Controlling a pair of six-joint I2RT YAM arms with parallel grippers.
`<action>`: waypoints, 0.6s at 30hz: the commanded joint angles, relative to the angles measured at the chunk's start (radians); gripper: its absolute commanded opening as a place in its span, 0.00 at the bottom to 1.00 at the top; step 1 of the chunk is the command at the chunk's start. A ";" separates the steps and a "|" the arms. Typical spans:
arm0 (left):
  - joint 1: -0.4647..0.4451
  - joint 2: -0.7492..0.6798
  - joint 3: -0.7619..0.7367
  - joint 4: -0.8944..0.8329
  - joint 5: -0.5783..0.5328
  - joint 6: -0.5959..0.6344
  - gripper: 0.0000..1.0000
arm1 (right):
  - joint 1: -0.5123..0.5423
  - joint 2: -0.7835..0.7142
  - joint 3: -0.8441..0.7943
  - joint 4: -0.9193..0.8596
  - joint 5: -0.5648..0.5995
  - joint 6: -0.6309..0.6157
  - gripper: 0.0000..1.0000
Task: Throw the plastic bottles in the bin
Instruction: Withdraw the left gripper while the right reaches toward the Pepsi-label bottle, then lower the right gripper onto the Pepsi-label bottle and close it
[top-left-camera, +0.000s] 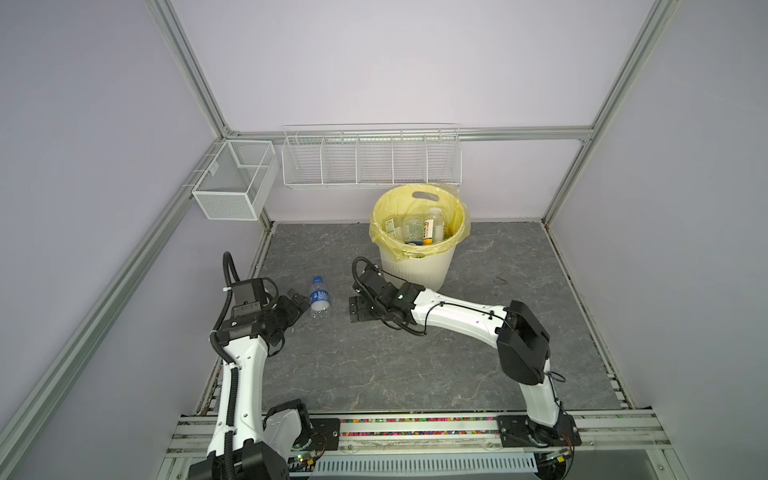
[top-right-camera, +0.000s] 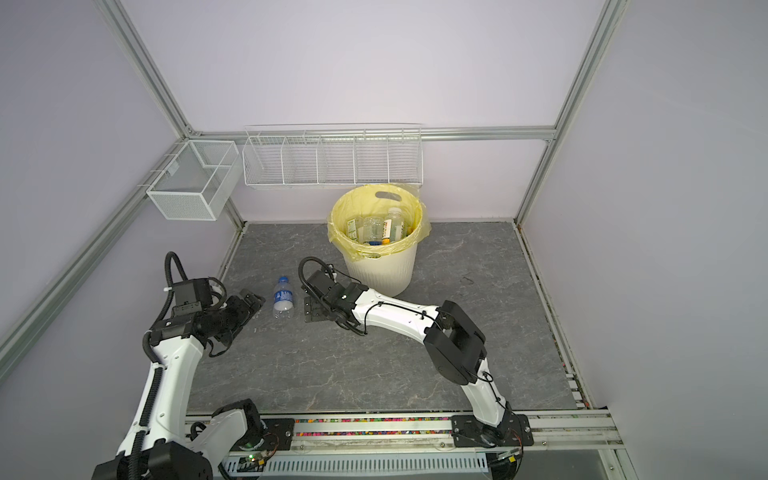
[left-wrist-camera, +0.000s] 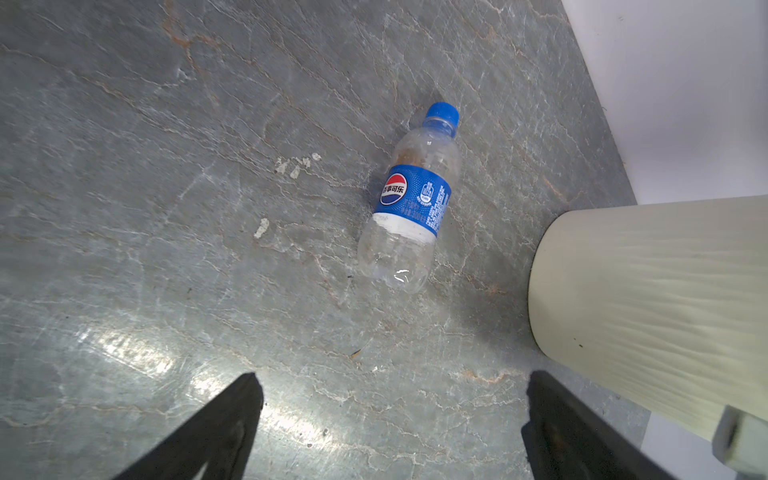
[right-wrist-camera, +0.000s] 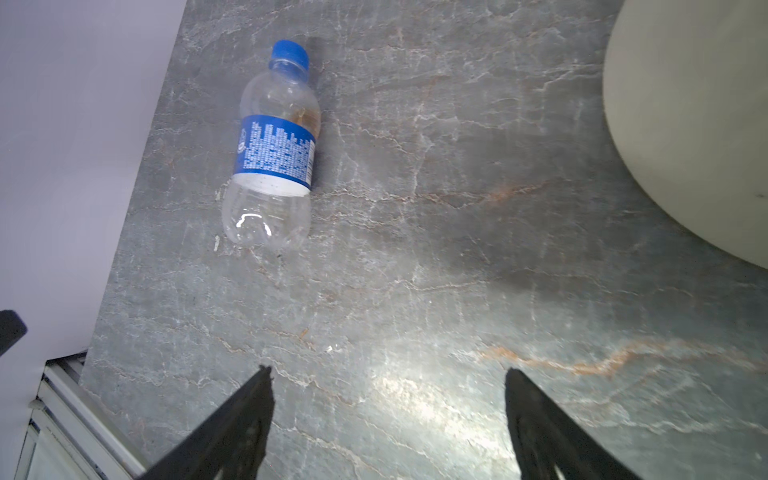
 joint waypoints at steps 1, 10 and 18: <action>0.016 -0.015 0.047 -0.034 -0.032 -0.008 0.99 | 0.006 0.049 0.064 0.028 -0.047 -0.013 0.88; 0.119 0.014 0.082 -0.066 -0.052 -0.009 0.99 | 0.008 0.276 0.347 0.010 -0.107 -0.004 0.88; 0.128 0.031 0.067 -0.064 -0.034 -0.022 0.99 | 0.017 0.472 0.615 -0.062 -0.100 -0.001 0.88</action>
